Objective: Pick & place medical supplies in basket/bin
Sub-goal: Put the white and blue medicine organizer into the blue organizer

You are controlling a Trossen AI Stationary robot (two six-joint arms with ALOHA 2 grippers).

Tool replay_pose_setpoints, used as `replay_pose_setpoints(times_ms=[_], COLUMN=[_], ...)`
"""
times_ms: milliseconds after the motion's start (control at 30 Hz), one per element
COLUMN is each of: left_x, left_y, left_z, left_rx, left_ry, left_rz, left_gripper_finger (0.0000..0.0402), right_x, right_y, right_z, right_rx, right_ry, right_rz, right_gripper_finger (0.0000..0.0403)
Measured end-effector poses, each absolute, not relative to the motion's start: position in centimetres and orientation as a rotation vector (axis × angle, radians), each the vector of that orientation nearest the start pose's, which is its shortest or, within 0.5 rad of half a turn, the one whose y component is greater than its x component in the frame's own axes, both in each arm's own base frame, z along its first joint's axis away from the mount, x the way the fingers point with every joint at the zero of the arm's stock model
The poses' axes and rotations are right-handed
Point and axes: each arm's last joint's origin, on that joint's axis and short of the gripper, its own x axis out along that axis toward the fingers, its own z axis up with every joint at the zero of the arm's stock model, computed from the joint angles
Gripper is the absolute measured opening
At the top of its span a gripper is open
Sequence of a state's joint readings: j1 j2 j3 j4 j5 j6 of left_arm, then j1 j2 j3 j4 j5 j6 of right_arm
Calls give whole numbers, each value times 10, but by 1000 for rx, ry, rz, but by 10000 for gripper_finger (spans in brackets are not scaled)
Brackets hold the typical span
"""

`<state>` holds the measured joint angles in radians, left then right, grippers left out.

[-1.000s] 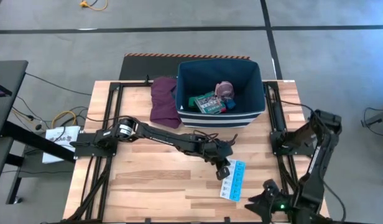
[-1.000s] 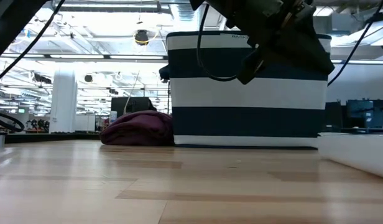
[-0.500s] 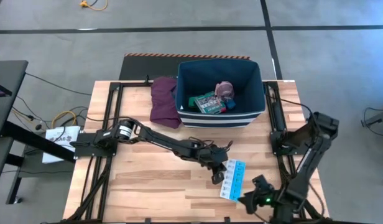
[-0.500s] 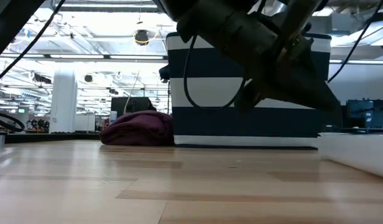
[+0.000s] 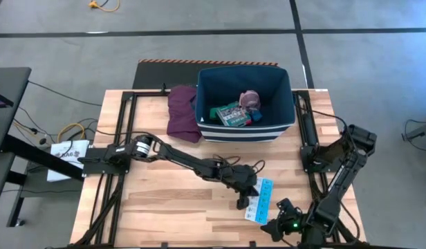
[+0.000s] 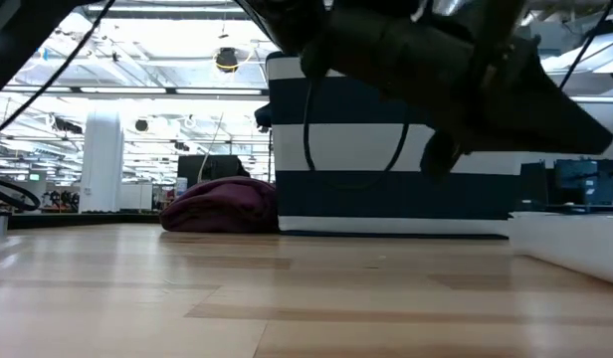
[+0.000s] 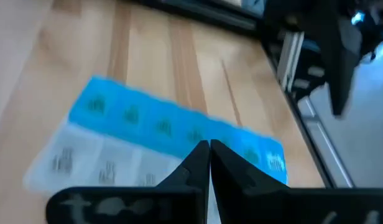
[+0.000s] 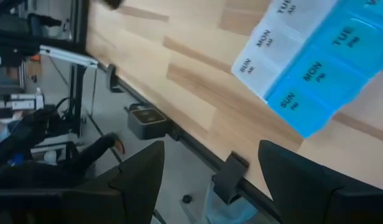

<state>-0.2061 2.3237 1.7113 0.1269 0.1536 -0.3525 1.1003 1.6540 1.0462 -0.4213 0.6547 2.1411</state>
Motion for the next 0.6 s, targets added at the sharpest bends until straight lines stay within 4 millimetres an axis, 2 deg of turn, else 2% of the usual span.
replay_pose_setpoints(times_ms=[133, 200, 300, 367, 433, 533, 600], left_x=[516, 514, 514, 515, 518, 519, 519], left_y=[-117, -127, -143, -146, -144, -139, -137], left_z=[153, 153, 168, 177, 173, 150, 144], left_rx=[-329, -251, -47, 16, 4, -43, -66], left_ry=[570, 610, 615, 599, 599, 674, 712], left_rz=[-292, -270, -222, -235, -232, -198, -192], left_gripper_finger=[0, 0, 0, 0, 0, 0, 0], right_x=[164, 165, 167, 167, 167, 166, 166], right_y=[276, 273, 269, 268, 268, 268, 269], right_z=[209, 213, 218, 220, 221, 222, 221], right_rx=[1196, 1187, 1201, 1192, 1174, 1171, 1173], right_ry=[701, 698, 689, 688, 691, 719, 741], right_rz=[-365, -354, -351, -348, -338, -326, -321], right_gripper_finger=[255, 255, 255, 255, 255, 255, 255])
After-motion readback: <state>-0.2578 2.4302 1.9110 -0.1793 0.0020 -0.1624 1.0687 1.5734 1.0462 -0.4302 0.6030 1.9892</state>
